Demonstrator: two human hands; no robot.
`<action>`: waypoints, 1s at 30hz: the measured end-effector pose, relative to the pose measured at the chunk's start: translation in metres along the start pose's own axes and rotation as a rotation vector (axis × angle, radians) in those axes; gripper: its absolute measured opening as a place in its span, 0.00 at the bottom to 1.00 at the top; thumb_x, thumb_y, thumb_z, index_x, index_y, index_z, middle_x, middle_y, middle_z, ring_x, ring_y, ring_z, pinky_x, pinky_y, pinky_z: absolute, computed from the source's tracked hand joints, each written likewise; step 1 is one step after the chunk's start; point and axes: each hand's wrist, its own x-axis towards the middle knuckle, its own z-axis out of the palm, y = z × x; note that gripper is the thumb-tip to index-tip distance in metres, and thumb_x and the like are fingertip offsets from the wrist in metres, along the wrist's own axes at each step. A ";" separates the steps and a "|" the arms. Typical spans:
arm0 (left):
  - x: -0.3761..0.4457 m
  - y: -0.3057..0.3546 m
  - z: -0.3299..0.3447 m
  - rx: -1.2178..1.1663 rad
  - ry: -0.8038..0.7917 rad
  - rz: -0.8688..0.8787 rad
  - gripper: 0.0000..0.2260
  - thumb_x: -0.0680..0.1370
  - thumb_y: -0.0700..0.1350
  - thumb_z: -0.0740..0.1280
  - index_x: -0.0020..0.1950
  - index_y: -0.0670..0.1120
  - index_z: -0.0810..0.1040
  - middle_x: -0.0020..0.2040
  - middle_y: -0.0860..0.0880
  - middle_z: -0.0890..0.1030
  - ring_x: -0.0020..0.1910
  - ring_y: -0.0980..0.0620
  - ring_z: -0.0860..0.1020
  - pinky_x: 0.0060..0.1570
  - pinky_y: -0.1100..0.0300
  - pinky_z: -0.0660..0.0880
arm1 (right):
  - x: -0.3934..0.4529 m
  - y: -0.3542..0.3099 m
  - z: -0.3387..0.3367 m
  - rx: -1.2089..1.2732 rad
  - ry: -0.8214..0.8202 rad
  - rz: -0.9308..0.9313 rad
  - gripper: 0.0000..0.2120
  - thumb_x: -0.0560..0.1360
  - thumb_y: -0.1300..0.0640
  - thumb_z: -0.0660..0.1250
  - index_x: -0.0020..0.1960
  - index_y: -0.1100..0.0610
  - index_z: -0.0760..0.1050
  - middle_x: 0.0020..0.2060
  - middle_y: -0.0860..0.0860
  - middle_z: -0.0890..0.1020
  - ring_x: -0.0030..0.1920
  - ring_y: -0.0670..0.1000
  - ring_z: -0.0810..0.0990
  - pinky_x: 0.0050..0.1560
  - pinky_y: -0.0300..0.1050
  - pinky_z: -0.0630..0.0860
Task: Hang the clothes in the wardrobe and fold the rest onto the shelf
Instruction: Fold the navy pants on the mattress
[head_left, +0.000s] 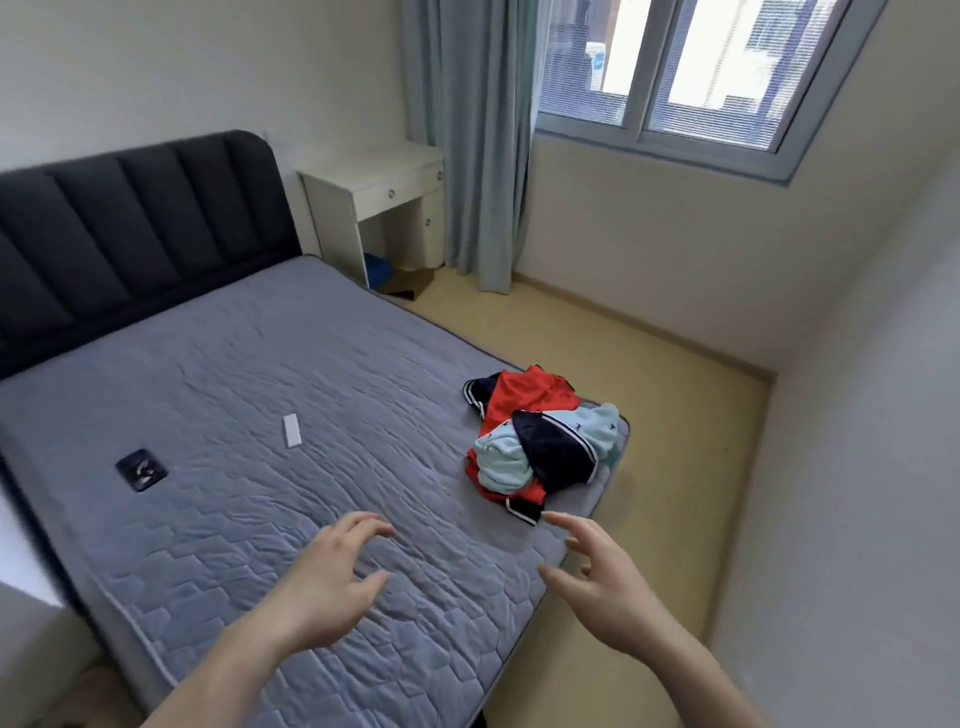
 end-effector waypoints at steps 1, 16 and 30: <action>0.016 -0.004 -0.001 -0.005 0.011 -0.021 0.18 0.81 0.51 0.67 0.71 0.57 0.71 0.72 0.59 0.67 0.72 0.56 0.67 0.71 0.62 0.63 | 0.020 0.003 -0.004 -0.011 -0.015 0.003 0.25 0.77 0.46 0.71 0.71 0.35 0.68 0.67 0.30 0.69 0.67 0.38 0.70 0.64 0.38 0.70; 0.261 0.021 0.007 -0.108 -0.038 -0.107 0.20 0.78 0.53 0.67 0.70 0.57 0.72 0.70 0.61 0.68 0.69 0.57 0.71 0.70 0.60 0.67 | 0.240 0.076 -0.088 -0.082 -0.098 0.173 0.22 0.77 0.48 0.70 0.70 0.38 0.70 0.65 0.34 0.70 0.65 0.41 0.73 0.60 0.43 0.77; 0.440 0.057 0.082 -0.254 -0.056 -0.516 0.18 0.80 0.50 0.67 0.70 0.57 0.71 0.71 0.59 0.66 0.41 0.62 0.78 0.59 0.59 0.72 | 0.517 0.236 -0.136 -0.152 -0.285 0.426 0.31 0.77 0.53 0.70 0.77 0.52 0.65 0.71 0.55 0.72 0.63 0.54 0.77 0.62 0.49 0.76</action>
